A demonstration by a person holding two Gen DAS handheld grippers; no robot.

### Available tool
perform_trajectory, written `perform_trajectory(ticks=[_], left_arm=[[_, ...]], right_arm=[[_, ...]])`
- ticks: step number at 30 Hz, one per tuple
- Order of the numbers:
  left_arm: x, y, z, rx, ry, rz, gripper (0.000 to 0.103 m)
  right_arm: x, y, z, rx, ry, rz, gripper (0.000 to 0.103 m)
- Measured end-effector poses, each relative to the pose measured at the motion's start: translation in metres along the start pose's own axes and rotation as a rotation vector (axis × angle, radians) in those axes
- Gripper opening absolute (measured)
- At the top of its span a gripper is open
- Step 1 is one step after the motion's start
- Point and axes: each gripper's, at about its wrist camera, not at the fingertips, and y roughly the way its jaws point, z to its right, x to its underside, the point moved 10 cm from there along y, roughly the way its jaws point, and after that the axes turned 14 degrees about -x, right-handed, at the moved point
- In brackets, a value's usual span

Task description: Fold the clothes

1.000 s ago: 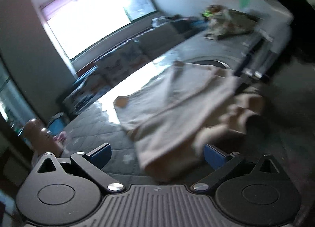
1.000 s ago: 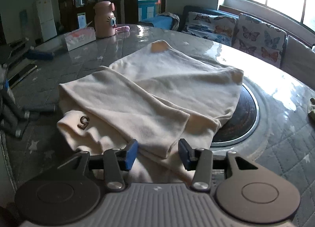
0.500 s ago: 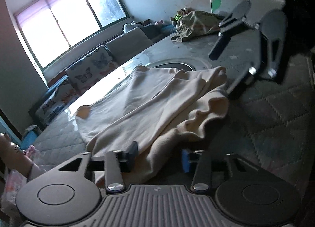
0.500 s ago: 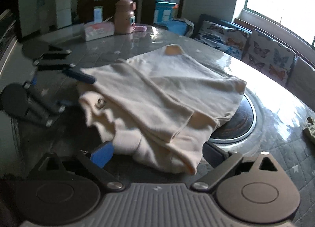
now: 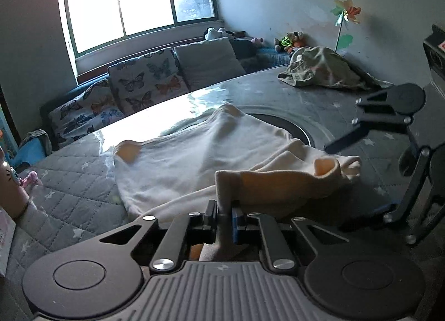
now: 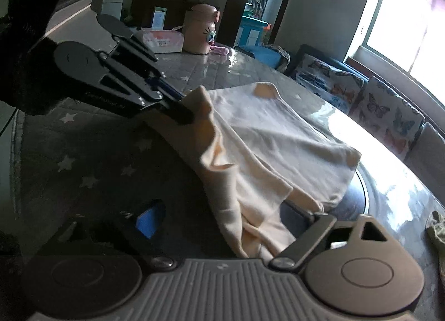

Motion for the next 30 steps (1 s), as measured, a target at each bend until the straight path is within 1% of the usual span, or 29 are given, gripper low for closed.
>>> perform_trajectory(ticks=[1, 2, 3, 5, 6, 7, 8, 9, 10, 11, 14, 18, 19, 21, 22, 23, 24, 25, 30], left_arm=[[0.001, 0.0, 0.0, 0.004, -0.001, -0.003, 0.012], [0.002, -0.001, 0.0, 0.008, -0.003, -0.006, 0.013], [0.004, -0.001, -0.001, 0.012, -0.004, -0.009, 0.016], [0.008, -0.004, 0.0, 0.015, -0.001, -0.015, 0.019], [0.011, -0.007, 0.0, 0.015, 0.006, -0.015, 0.022], [0.014, -0.01, 0.0, 0.012, 0.014, -0.015, 0.029], [0.017, -0.013, -0.001, 0.003, 0.026, -0.013, 0.039], [0.02, -0.017, -0.001, -0.009, 0.042, -0.009, 0.044], [0.023, -0.02, -0.001, -0.019, 0.058, -0.006, 0.053], [0.026, -0.023, -0.001, -0.026, 0.069, -0.004, 0.056], [0.034, -0.026, 0.0, -0.053, 0.113, 0.0, 0.058], [0.043, -0.018, 0.001, -0.102, 0.182, 0.004, 0.058], [0.045, -0.016, 0.001, -0.111, 0.191, 0.003, 0.056], [0.048, -0.012, -0.002, -0.122, 0.194, -0.002, 0.042], [0.049, -0.011, -0.004, -0.127, 0.193, -0.005, 0.027], [0.049, -0.01, -0.008, -0.134, 0.187, -0.01, 0.022], [0.05, -0.01, -0.011, -0.138, 0.179, -0.013, 0.021], [0.049, -0.012, -0.013, -0.135, 0.17, -0.011, 0.017], [0.044, -0.033, -0.012, -0.119, 0.174, 0.014, 0.014]], right_arm=[[-0.001, 0.002, 0.001, 0.002, 0.003, 0.0, 0.07], [-0.002, 0.005, 0.003, 0.004, 0.006, 0.0, 0.059], [-0.003, 0.007, 0.004, 0.006, 0.008, 0.0, 0.054], [-0.005, 0.009, 0.008, 0.008, 0.027, 0.002, 0.036], [-0.007, 0.008, 0.011, 0.004, 0.052, 0.009, 0.033], [-0.008, 0.006, 0.014, -0.003, 0.075, 0.018, 0.028], [-0.01, 0.004, 0.017, -0.006, 0.091, 0.028, 0.022], [-0.013, 0.001, 0.02, -0.009, 0.105, 0.038, 0.021], [-0.015, -0.001, 0.023, -0.012, 0.12, 0.048, 0.02], [-0.017, -0.002, 0.024, -0.011, 0.129, 0.056, 0.019], [-0.024, -0.006, 0.029, -0.006, 0.15, 0.08, 0.017], [-0.031, -0.01, 0.032, 0.001, 0.174, 0.115, 0.013], [-0.032, -0.012, 0.033, 0.002, 0.177, 0.123, 0.012], [-0.034, -0.014, 0.032, 0.007, 0.18, 0.135, 0.011], [-0.034, -0.014, 0.032, 0.011, 0.182, 0.138, 0.011], [-0.033, -0.015, 0.032, 0.014, 0.185, 0.141, 0.01], [-0.033, -0.016, 0.031, 0.014, 0.186, 0.145, 0.01], [-0.033, -0.018, 0.029, 0.013, 0.188, 0.149, 0.01], [-0.034, -0.03, 0.02, 0.01, 0.177, 0.172, 0.009]])
